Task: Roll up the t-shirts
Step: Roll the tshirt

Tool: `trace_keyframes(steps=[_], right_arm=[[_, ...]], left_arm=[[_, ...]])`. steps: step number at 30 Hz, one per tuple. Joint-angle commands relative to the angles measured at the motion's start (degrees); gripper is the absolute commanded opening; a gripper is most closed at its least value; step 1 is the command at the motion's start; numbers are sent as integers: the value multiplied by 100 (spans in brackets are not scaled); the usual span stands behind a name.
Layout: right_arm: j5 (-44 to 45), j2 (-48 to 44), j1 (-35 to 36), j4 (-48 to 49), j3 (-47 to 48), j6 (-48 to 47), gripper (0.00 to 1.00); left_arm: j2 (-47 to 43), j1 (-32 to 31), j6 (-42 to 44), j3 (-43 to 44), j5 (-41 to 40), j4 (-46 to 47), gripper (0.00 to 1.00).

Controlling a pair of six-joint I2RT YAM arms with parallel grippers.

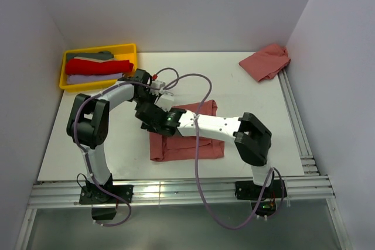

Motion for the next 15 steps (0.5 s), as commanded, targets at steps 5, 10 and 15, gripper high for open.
trace_keyframes(steps=[5,10,15], right_arm=[[418,954,222,-1193,1195,-385,55],[453,1218,283,-1579,1363,-341,57],[322,1341,328,-1624,1284,-341,58]], left_arm=[[129,-42,15,309,-249,-71,66],[182,-42,59,441,-215,-185,67],[200,-42,77,616,-188,-273,69]])
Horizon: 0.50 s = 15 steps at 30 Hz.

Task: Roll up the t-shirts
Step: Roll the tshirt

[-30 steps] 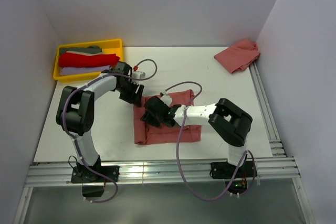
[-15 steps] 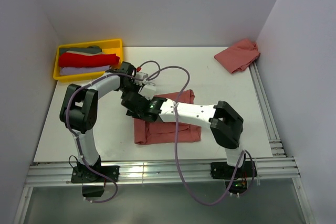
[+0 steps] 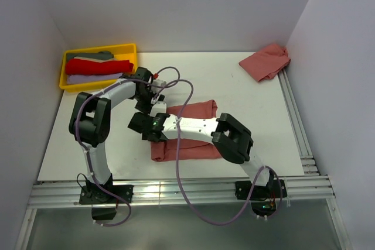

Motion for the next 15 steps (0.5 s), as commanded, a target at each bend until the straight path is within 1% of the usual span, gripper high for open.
trace_keyframes(steps=[1,7,15], right_arm=[[95,39,70,-262,193,-50,58],[-90,267,105,-394,307,-86,59],[-143,496,87,-886,448,46,59]], left_arm=[[25,-27,57,319,-99,-2,70],[104,-27,40,705,68,-178,70],[174,8,-13,1400,393,-617,72]])
